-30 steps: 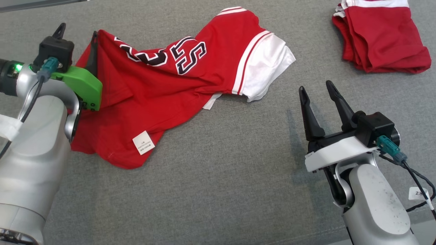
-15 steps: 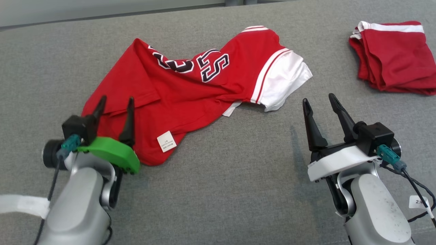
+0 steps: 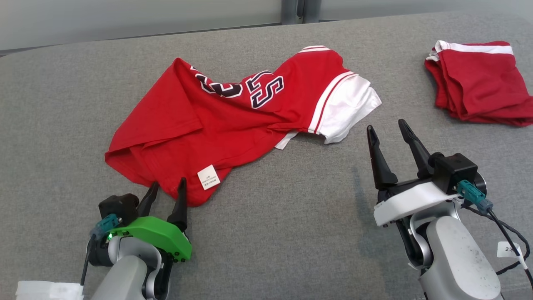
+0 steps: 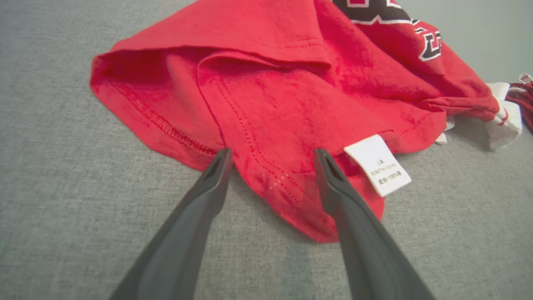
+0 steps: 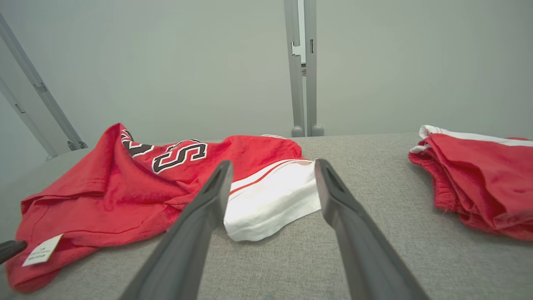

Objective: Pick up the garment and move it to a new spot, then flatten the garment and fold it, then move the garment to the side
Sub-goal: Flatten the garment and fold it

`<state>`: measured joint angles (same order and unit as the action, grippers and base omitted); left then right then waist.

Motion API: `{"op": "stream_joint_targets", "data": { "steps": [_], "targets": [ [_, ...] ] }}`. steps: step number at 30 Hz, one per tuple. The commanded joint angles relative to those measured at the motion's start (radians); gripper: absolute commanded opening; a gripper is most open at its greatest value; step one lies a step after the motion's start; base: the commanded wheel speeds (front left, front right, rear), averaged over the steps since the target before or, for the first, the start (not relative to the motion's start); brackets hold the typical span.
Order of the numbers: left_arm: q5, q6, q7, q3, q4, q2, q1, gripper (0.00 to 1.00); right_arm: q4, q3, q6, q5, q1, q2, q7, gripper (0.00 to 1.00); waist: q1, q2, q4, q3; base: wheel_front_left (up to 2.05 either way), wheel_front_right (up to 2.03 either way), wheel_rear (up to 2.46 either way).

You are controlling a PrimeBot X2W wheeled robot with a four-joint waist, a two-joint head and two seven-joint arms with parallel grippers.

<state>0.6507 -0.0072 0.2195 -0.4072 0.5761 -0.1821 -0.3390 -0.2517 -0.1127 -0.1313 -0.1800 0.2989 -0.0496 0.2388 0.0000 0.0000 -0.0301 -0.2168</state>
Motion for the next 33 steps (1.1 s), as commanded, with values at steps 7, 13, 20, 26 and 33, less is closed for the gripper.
{"op": "stream_joint_targets", "data": {
  "steps": [7, 13, 20, 26, 33],
  "targets": [
    [0.073, -0.001, -0.055, 0.034, 0.023, 0.006, 0.009, 1.0, 0.005, 0.005, 0.001, 0.004, -0.009, -0.002, -0.001, 1.0, 0.0, 0.0, -0.026, -0.006, 0.0, 0.0, 0.0],
    [0.095, -0.017, -0.076, 0.03, -0.006, 0.017, 0.025, 0.83, 0.003, 0.01, 0.001, 0.003, -0.01, -0.002, 0.002, 1.0, 0.0, 0.0, -0.03, -0.001, 0.0, 0.0, 0.0],
    [0.105, -0.021, -0.071, 0.032, -0.072, 0.009, 0.039, 0.05, -0.002, 0.008, 0.001, 0.0, -0.015, -0.002, 0.005, 1.0, 0.0, 0.0, -0.026, 0.011, 0.0, 0.0, 0.0],
    [0.094, -0.027, -0.038, 0.043, -0.157, -0.019, 0.04, 0.0, -0.007, 0.001, 0.001, -0.004, -0.021, -0.002, 0.007, 1.0, 0.0, 0.0, -0.022, 0.025, 0.0, 0.0, 0.0],
    [0.064, -0.023, 0.004, 0.076, -0.262, -0.063, -0.006, 0.0, -0.014, -0.007, 0.001, -0.009, -0.023, -0.002, 0.008, 1.0, 0.0, 0.0, -0.024, 0.04, 0.0, 0.0, 0.0]
  ]
}}
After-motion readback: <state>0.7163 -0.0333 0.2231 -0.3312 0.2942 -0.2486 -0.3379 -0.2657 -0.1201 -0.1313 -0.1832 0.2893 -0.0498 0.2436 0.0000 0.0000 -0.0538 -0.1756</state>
